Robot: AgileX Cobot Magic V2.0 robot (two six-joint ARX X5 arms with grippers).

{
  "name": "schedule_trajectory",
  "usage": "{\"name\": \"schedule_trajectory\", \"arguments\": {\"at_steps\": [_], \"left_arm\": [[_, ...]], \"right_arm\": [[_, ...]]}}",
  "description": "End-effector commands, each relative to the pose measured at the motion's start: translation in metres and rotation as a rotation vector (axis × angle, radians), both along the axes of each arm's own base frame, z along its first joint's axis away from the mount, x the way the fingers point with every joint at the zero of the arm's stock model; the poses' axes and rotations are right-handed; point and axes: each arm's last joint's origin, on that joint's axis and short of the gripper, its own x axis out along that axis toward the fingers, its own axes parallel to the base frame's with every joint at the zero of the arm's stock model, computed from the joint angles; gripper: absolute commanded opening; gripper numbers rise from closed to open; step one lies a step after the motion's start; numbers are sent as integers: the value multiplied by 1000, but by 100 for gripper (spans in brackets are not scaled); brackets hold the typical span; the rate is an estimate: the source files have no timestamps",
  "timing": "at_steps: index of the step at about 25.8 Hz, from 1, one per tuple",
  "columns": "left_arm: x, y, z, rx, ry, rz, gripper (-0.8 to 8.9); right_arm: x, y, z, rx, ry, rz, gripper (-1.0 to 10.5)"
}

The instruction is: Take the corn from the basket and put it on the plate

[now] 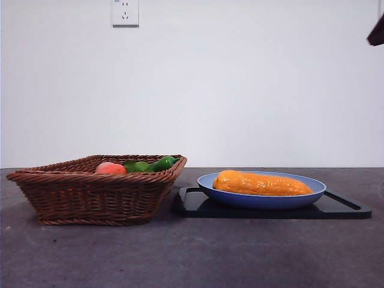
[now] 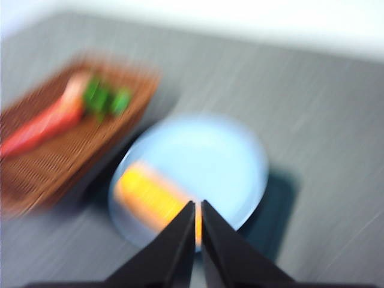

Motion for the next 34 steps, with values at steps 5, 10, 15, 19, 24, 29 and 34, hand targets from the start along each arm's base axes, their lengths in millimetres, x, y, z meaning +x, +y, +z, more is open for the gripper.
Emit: {"name": "schedule_trajectory", "arguments": {"at_steps": [5,10,15,19,24,29,34], "left_arm": [[-1,0,-8,-6,63,3,6],[-1,0,-8,-6,63,2,6],[-1,0,-8,-6,63,2,6],[-1,0,-8,-6,63,2,6],[-1,0,-8,-6,63,2,6],[-1,0,-8,-6,63,2,6],[-1,0,-8,-6,63,2,6]], "right_arm": [[-26,-19,-50,12,-248,-194,2],[-36,-23,-73,5,-277,-258,2],[-40,-25,-93,1,-288,-285,2],[-40,-25,-109,-1,-272,-300,2],[-41,-25,-123,0,-211,-303,2],[-43,-25,-128,-4,-163,-306,2],[-43,-25,-128,-5,-164,-311,2]]}}
